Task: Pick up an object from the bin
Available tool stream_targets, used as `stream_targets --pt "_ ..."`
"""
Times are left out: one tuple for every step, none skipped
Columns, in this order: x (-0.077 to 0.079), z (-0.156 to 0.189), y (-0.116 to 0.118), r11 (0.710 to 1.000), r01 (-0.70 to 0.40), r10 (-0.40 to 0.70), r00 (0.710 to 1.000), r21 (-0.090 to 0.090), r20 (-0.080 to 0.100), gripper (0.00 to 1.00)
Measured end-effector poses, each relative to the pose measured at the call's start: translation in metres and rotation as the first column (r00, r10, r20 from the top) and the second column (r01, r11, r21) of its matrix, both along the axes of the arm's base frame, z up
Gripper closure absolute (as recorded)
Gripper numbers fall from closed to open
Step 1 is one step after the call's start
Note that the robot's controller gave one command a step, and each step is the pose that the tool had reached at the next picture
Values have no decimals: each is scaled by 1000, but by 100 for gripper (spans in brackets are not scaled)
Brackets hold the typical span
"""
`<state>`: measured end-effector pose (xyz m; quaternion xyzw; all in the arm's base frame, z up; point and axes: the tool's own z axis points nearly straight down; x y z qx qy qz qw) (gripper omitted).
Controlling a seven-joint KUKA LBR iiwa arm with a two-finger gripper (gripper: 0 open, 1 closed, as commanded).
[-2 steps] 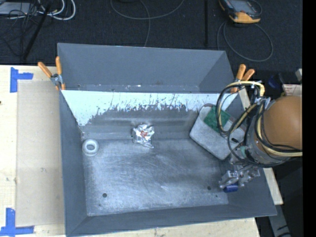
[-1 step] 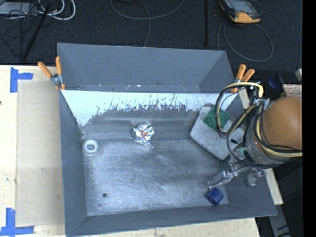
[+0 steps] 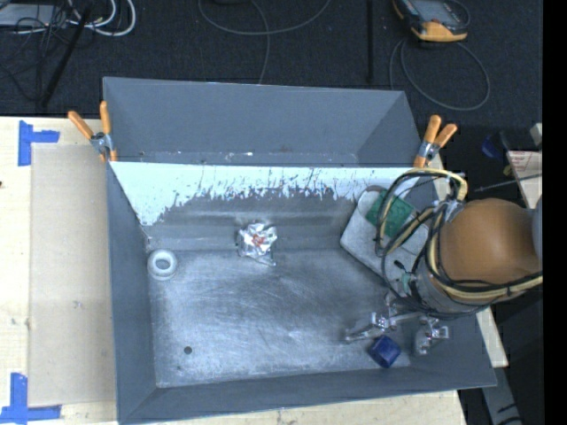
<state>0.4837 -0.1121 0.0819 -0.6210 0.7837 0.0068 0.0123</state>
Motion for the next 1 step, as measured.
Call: stream_targets --pt "-4 -2 -14 1000 5 -5 1000 -23 -12 100"
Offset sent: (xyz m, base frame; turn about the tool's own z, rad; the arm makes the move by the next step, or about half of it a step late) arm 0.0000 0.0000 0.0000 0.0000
